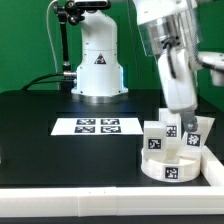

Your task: Assemble stool

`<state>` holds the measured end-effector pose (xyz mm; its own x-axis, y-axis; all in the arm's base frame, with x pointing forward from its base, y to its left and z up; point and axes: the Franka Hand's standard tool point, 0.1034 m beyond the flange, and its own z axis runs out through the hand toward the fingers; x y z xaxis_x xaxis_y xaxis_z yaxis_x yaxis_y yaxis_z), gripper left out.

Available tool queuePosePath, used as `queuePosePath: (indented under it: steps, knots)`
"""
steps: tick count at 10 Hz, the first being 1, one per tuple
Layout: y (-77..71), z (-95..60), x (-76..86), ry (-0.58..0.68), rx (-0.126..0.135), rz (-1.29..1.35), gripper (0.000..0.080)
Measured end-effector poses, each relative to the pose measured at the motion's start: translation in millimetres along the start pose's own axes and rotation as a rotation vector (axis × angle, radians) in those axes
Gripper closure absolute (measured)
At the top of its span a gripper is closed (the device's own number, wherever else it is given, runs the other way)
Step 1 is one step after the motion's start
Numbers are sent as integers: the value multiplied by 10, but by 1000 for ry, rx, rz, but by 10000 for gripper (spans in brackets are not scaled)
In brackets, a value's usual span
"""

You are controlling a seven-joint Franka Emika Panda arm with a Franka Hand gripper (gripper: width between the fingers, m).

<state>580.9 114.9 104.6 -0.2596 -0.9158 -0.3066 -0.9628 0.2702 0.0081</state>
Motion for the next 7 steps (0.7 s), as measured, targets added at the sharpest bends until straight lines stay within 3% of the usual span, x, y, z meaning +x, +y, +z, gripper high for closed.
queuePosePath:
  steps: [6,7]
  knots:
    - [-6,-9,-24,0,9,-421,151]
    - [15,-10,-29,24,-17,-579,151]
